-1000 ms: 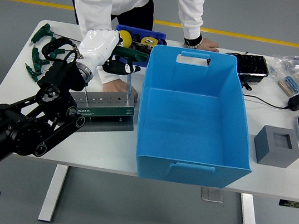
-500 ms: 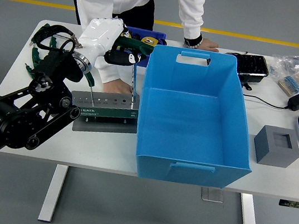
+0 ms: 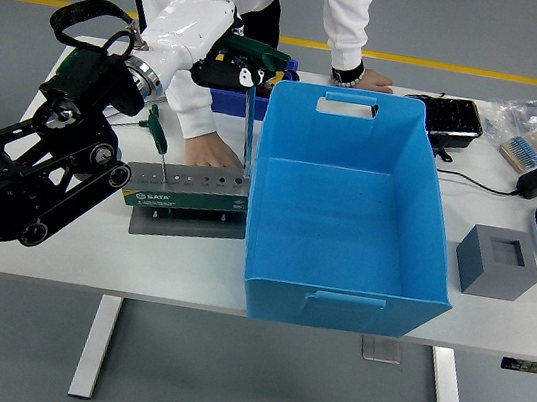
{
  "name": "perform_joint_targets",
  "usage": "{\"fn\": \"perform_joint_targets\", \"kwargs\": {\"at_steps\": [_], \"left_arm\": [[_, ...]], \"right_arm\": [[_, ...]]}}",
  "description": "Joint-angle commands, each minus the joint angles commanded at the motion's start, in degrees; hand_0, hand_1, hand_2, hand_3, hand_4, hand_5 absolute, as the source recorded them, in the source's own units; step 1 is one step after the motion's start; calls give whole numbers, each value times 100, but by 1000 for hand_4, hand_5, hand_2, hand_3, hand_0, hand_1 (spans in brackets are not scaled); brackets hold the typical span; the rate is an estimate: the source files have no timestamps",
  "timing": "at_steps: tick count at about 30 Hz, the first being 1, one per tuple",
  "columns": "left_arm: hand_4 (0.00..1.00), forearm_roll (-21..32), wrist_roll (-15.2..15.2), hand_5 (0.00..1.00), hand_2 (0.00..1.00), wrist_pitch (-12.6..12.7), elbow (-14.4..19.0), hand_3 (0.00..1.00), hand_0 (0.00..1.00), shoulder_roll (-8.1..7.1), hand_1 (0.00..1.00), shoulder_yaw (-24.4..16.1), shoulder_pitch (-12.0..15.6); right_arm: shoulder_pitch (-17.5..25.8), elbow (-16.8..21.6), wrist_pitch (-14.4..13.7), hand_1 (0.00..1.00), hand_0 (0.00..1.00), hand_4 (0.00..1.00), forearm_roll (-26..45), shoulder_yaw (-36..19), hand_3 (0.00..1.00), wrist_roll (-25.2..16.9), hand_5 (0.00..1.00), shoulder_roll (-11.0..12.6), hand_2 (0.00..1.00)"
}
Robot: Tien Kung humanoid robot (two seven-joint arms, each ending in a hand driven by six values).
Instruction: Lift tool from toolbox,place it in box,lift tool from toolbox,place it in box
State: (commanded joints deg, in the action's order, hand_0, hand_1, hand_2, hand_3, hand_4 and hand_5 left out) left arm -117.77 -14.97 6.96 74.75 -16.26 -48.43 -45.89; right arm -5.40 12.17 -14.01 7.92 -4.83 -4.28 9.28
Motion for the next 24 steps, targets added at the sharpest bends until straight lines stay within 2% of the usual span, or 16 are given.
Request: {"fn": "perform_joint_targets", "kwargs": {"at_steps": [5,10,14,18,21,24], "left_arm": [[796,-36,20,623,56,-21,308,37,62,-179,2,35,-230],[785,-60,44,613,56,-11,577,37,62,-221,2,74,-401],[785,-71,56,613,56,16,809,37,62,-159,2,60,-500],[779,-6,81,608,57,154,1134,37,62,-50,2,60,-456],[779,97,128,608,57,246,1343,37,62,34,2,335,-382],[767,229,209,597,58,338,1369,41,62,122,2,738,-378]], "right_arm": [[2,-2,4,641,669,836,27,11,584,-8,752,1,715],[-1,-3,4,641,670,835,-4,-3,583,0,752,4,715],[-4,-4,4,641,670,835,-28,-16,583,5,752,9,715],[-3,-3,7,641,669,835,-20,-10,583,2,752,12,715],[-10,-2,9,641,669,835,-15,-6,583,2,752,14,715],[-12,-1,9,641,670,834,-38,-21,584,10,752,16,714]]}}
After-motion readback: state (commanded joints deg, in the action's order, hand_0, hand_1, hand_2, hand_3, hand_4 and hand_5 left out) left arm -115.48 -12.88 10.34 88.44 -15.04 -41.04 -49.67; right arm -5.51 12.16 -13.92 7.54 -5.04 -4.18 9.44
